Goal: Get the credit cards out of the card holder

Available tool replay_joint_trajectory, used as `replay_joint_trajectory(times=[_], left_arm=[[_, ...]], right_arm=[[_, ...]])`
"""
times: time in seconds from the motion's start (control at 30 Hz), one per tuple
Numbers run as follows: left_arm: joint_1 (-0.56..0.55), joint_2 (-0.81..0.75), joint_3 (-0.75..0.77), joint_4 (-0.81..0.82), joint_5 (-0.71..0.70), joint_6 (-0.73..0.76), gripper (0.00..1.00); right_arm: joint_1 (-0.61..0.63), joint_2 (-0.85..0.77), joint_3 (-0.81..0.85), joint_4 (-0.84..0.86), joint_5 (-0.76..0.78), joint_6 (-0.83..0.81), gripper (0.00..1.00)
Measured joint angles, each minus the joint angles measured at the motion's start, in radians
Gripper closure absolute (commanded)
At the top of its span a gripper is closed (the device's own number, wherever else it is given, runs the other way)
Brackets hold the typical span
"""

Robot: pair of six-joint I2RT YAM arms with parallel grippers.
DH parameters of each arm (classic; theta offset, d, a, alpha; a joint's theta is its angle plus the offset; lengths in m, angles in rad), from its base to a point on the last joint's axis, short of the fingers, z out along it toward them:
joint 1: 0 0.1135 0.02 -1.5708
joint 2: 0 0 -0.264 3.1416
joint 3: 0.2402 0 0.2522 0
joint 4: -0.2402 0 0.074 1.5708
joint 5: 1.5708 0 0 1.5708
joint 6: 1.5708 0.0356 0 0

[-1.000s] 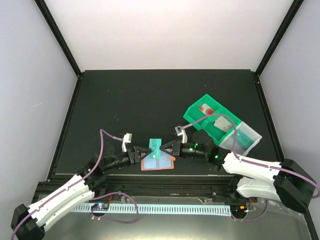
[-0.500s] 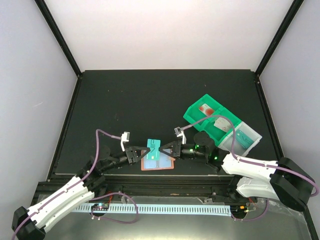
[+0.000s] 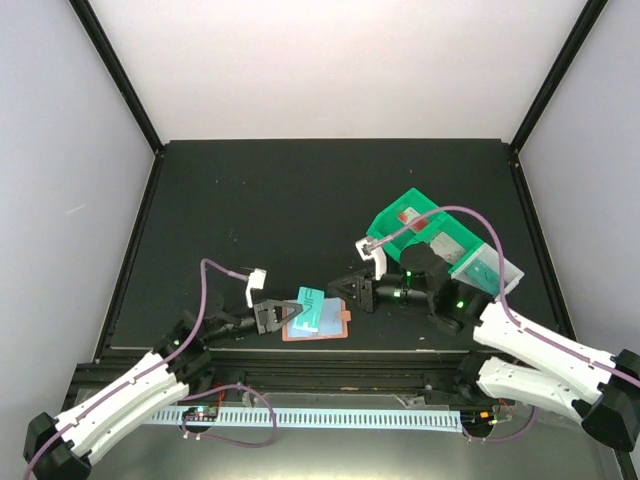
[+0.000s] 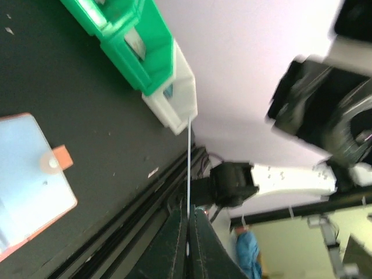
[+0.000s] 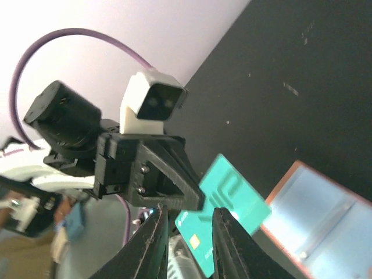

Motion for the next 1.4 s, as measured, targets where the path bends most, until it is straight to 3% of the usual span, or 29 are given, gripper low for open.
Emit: replay_joint_trajectory(times=[0.27, 0.47, 1.1, 1.3, 1.4], left_arm=[[0.0, 0.132, 0.044, -0.039, 0.192, 0.157, 0.99], [0.0, 0.148, 0.096, -0.069, 0.286, 0.241, 0.98], [0.0, 0.14, 0.097, -0.068, 0.375, 0.271, 0.98], [-0.001, 0.126, 0.097, -0.067, 0.378, 0.272, 0.98], [-0.001, 0.125, 0.097, -0.069, 0.382, 0.271, 0.97]], right_arm=[[-0.002, 0.028, 0.237, -0.345, -0.008, -0.317, 0.78], [-0.002, 0.11, 0.266, -0.461, -0.074, -0.413, 0.77], [-0.002, 0.204, 0.205, -0.403, -0.303, -0.418, 0.77], [-0.002, 0.21, 0.202, -0.376, -0.332, -0.41, 0.96], [-0.002, 0.221, 0.197, -0.358, -0.348, -0.401, 0.99]])
